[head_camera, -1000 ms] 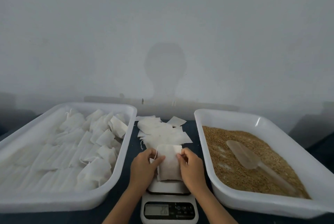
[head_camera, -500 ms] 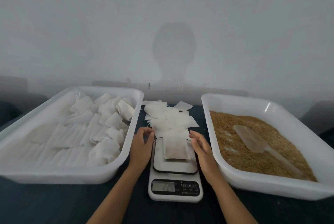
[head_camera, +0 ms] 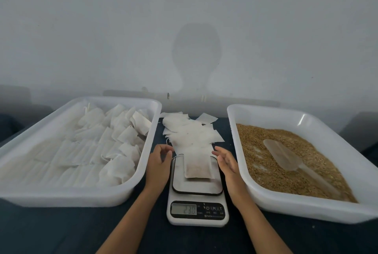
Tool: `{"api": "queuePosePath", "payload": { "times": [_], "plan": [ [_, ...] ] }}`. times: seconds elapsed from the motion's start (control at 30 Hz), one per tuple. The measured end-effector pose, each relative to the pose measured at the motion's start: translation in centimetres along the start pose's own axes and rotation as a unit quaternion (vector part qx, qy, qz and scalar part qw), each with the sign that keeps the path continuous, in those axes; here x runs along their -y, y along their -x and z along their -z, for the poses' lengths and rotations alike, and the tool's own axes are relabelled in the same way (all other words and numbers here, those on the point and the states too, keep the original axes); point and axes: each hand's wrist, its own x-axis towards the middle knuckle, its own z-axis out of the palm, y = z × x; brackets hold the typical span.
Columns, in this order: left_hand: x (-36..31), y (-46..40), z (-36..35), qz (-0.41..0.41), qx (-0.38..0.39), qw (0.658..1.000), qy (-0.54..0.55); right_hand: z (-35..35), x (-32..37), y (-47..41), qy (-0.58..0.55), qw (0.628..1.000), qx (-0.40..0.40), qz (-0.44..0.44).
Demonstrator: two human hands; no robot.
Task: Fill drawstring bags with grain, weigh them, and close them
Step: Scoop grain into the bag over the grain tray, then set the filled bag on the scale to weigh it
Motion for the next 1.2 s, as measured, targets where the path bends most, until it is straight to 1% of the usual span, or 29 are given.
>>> {"api": "queuePosePath", "payload": {
  "times": [0.17,0.27,0.37,0.43,0.5,0.57,0.67,0.87,0.93,1.03,1.1,1.2],
  "plan": [
    [-0.3,0.1,0.0,-0.002,-0.001,1.0,0.0,-0.1,0.0,-0.1,0.008,1.0,0.003,0.008],
    [-0.4,-0.1,0.0,-0.013,0.012,1.0,-0.011,-0.3,-0.2,-0.6,0.015,1.0,-0.004,0.0],
    [-0.6,-0.3,-0.3,-0.021,0.057,0.998,-0.033,-0.7,-0.3,-1.7,0.045,0.999,-0.012,-0.005],
    [-0.8,-0.5,-0.8,-0.021,0.1,0.992,-0.075,-1.0,-0.4,-2.5,0.073,0.997,-0.01,-0.003],
    [-1.1,-0.9,-1.3,-0.01,0.134,0.983,-0.124,-1.3,-0.2,-3.0,0.083,0.996,-0.007,-0.003],
    [-1.7,-1.2,-1.6,0.015,0.158,0.976,-0.147,-1.6,0.1,-3.4,0.093,0.996,-0.007,0.004],
    [-2.4,-1.5,-1.7,0.063,0.175,0.974,-0.126,-1.9,0.5,-3.7,0.113,0.993,-0.018,0.015],
    [-2.9,-1.7,-1.8,0.079,0.219,0.96,-0.153,-2.3,1.6,-3.4,0.122,0.99,-0.049,0.042],
    [-3.2,-1.4,-1.7,0.052,0.218,0.961,-0.162,-2.6,2.3,-3.2,0.11,0.991,-0.05,0.058],
    [-4.4,-1.1,-1.4,-0.012,0.164,0.965,-0.204,-3.1,3.9,-3.0,0.067,0.993,-0.055,0.082],
    [-5.8,-0.9,-0.9,-0.023,0.139,0.97,-0.197,-3.6,5.3,-2.9,0.044,0.992,-0.056,0.1],
    [-8.1,-0.9,-0.1,-0.072,0.104,0.961,-0.244,-4.7,7.9,-3.3,0.024,0.989,-0.047,0.136]
  ]
}}
